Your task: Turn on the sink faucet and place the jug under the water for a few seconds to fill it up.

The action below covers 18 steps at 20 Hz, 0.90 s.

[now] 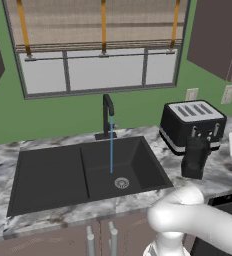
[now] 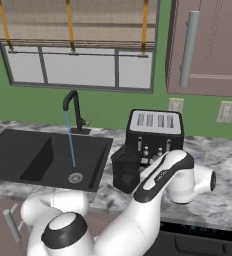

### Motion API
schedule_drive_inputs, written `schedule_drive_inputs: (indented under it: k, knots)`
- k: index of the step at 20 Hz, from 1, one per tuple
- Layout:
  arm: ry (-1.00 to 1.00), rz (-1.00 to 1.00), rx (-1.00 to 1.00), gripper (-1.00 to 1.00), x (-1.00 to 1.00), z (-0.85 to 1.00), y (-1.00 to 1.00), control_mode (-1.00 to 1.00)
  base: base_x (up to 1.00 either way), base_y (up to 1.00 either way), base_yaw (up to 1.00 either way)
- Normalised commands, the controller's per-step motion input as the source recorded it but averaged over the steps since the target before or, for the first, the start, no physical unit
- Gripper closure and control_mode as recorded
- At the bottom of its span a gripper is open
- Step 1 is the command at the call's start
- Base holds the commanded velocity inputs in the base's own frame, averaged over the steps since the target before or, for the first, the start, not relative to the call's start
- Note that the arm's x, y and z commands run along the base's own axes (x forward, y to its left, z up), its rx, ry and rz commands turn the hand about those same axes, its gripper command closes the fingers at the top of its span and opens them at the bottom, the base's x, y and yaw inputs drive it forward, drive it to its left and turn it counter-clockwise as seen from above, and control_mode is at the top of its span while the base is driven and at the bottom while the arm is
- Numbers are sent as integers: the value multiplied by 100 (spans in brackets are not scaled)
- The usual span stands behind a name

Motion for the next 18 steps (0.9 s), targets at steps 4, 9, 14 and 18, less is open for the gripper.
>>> schedule_drive_inputs:
  k: [4, 9, 14, 18]
  knots:
    - [0, 7, 0, -100, 42, -3, -2, -100, 0, 0, 0]
    - [0, 6, 0, -100, 32, -9, 0, -100, 0, 0, 0]
    - [0, 6, 0, -100, 14, -13, 0, -100, 0, 0, 0]
    - [0, 7, 0, -100, 6, -24, 7, -100, 0, 0, 0]
